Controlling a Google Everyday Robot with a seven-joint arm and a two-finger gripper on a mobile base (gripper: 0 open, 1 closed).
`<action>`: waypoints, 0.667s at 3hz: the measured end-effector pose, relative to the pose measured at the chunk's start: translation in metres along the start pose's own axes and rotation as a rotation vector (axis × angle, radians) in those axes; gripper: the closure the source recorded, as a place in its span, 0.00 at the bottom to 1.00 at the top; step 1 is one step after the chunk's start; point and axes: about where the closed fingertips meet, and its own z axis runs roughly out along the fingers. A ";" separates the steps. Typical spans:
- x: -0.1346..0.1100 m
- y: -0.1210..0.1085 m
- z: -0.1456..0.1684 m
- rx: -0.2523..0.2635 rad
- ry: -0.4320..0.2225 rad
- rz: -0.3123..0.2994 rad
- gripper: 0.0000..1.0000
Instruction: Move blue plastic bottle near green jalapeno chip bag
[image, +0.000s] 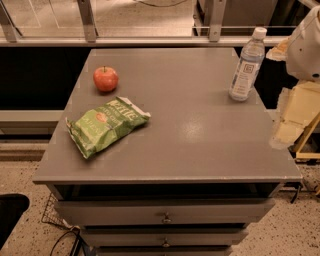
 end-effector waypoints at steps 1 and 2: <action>0.000 0.000 0.000 0.000 0.000 0.000 0.00; 0.001 -0.013 0.003 0.051 -0.065 0.073 0.00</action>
Offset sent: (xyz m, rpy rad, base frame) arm 0.0883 -0.0455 0.0165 0.4882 -0.3569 -0.4101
